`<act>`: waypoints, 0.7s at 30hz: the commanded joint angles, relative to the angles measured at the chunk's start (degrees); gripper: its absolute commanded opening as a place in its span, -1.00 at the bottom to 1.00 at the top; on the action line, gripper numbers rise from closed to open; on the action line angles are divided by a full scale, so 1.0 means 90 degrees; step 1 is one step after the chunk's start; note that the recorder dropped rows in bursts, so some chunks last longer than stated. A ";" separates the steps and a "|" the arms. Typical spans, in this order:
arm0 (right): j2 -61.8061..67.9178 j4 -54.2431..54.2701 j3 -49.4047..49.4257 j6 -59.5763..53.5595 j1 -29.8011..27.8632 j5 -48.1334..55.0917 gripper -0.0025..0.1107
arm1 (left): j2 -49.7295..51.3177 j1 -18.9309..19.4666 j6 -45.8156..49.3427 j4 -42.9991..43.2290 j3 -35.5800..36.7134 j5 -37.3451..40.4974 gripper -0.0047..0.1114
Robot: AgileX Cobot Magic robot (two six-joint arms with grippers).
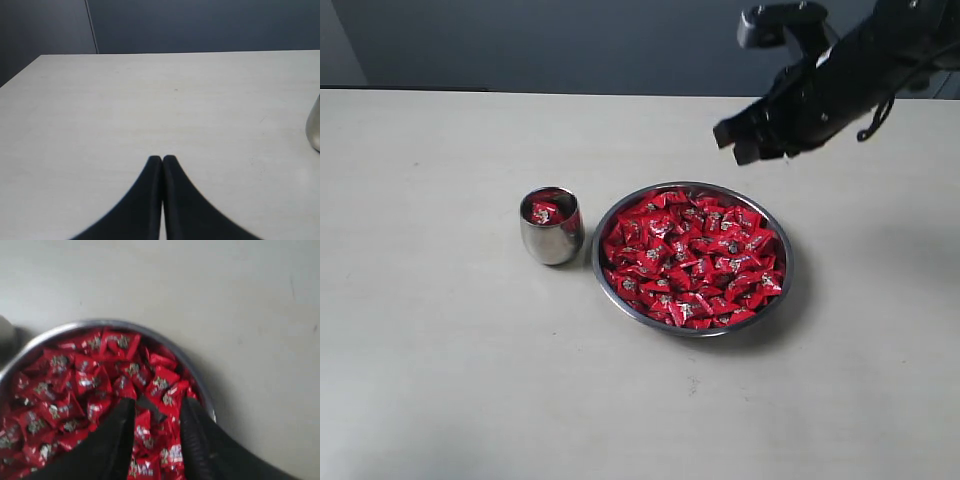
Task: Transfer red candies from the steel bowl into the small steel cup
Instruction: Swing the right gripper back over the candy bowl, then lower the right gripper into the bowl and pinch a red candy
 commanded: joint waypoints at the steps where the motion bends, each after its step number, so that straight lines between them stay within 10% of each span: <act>1: -0.0068 0.0062 0.0709 -0.0062 -0.0032 -0.0427 -0.41 | -0.0030 -0.0030 -0.0009 -0.0038 0.0029 -0.0065 -0.91; 21: 0.0500 -0.0635 0.0823 -0.1343 0.1260 0.0111 -0.41 | -0.0030 -0.0030 -0.0009 -0.0038 0.0029 -0.0065 -0.91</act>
